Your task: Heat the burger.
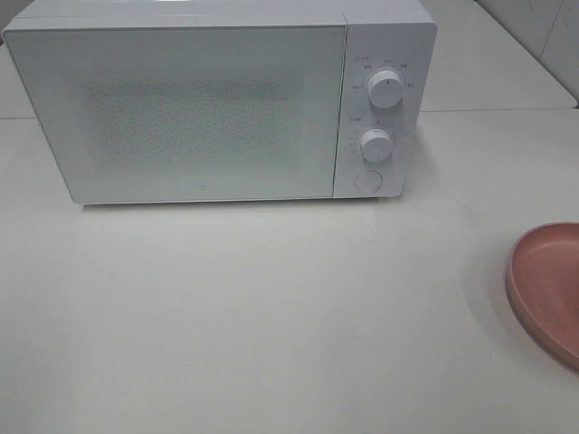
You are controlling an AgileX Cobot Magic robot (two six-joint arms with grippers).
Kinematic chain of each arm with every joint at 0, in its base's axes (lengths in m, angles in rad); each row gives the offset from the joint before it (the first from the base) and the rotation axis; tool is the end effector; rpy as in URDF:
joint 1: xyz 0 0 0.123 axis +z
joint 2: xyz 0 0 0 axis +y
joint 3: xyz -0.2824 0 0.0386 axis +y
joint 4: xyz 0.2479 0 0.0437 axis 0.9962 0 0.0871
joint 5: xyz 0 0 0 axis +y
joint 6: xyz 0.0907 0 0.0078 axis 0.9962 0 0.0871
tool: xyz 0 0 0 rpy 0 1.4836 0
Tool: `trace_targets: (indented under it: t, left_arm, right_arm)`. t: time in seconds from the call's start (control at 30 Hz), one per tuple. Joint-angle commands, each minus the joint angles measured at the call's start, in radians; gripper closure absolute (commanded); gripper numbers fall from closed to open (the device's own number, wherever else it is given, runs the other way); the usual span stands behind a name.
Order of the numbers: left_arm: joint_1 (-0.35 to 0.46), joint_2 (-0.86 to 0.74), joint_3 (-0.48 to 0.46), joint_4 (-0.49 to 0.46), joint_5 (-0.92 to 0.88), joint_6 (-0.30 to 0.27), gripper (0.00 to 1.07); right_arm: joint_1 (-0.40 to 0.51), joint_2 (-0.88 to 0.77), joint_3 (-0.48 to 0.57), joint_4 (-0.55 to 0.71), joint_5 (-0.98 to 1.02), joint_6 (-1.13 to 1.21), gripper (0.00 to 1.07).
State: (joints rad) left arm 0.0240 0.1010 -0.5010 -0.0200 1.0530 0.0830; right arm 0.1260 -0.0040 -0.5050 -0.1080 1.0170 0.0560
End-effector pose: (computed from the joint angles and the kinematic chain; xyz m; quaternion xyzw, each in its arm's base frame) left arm 0.0111 -0.0013 0.2778 0.0257 0.8760 0.0158 0.4814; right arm -0.0035 -0.0089 0.2825 -0.0282 0.8375 -0.0044 0.5457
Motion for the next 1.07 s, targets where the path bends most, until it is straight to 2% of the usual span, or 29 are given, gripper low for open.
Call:
trace_targets:
  t: [0.03,0.1,1.07]
  left_arm:
    - [0.001,-0.07,0.002,-0.007,-0.012,-0.006,0.08]
    - [0.001,-0.136,0.002,-0.007,-0.013,-0.006,0.08]
    - [0.001,-0.131,0.003,-0.008,-0.013,-0.005,0.08]
  right_arm:
    - [-0.008,-0.027,0.002,0.001,-0.011,-0.006,0.32]
    - [-0.008,-0.027,0.002,0.001,-0.011,-0.006,0.32]
    - [-0.008,-0.022,0.002,0.001,-0.011,-0.006,0.32]
